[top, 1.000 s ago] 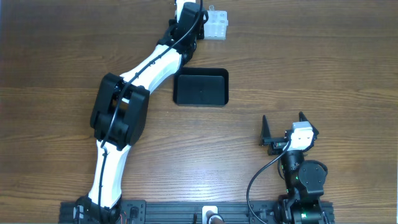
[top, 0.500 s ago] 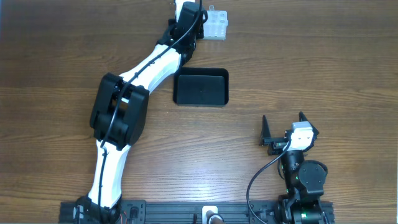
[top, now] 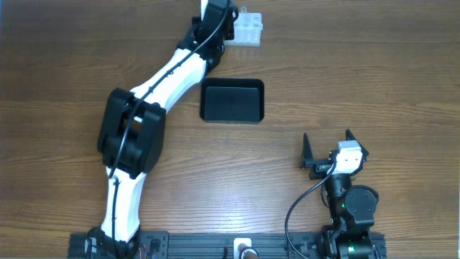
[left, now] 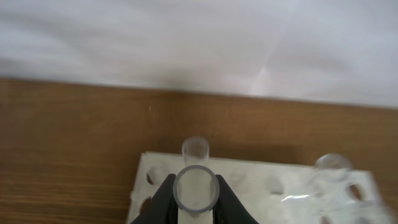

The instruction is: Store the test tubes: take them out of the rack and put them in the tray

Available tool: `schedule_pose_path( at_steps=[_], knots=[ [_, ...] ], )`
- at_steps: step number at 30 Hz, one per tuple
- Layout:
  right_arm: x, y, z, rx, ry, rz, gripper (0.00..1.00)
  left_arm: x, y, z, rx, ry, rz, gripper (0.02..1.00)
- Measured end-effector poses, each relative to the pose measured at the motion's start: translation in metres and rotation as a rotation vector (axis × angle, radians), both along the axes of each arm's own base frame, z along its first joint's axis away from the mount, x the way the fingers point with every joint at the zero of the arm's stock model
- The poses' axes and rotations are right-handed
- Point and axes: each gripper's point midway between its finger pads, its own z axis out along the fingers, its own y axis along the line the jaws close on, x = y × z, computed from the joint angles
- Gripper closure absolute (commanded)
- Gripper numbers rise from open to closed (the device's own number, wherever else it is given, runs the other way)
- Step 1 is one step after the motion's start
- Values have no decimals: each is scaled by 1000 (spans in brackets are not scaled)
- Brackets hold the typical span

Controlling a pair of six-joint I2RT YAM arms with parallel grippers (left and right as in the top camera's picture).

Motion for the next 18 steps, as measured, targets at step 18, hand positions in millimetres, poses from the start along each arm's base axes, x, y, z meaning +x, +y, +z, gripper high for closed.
schedule_pose_path(
  at_steps=[18],
  knots=[
    [0,0,0,0,0,0,7,-87,-2,129,-51,21,-42,936]
  ],
)
